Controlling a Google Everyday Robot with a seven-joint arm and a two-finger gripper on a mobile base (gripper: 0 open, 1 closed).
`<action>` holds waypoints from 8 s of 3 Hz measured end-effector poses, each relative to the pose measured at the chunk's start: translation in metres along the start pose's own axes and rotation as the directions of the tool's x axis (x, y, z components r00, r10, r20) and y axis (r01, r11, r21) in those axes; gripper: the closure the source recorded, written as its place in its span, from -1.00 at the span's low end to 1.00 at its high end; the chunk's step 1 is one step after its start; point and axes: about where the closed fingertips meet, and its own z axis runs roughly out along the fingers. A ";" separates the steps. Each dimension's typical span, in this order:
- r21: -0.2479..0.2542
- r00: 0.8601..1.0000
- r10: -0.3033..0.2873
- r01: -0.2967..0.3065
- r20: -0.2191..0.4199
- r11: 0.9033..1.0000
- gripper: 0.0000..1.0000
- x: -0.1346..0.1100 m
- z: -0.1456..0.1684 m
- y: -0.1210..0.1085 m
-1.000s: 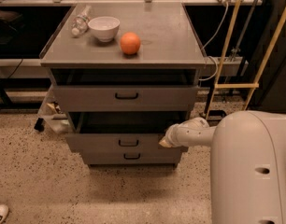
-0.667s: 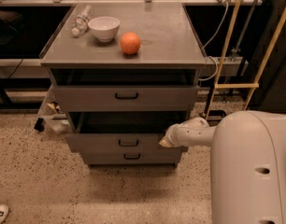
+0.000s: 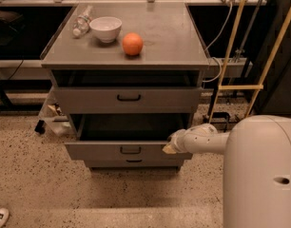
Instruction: Open middle drawer
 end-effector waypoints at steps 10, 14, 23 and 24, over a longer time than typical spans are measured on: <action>0.031 1.000 0.007 -0.008 0.014 0.999 1.00 0.025 -0.036 0.006; 0.018 0.999 0.008 -0.008 0.034 1.000 1.00 0.033 -0.048 0.024; -0.012 0.997 0.013 -0.012 0.073 1.000 1.00 0.060 -0.077 0.072; -0.012 0.997 0.013 -0.012 0.072 1.000 1.00 0.058 -0.080 0.071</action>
Offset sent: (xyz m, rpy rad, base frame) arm -0.1018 -0.0460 -0.0088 0.0627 -0.1222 0.0833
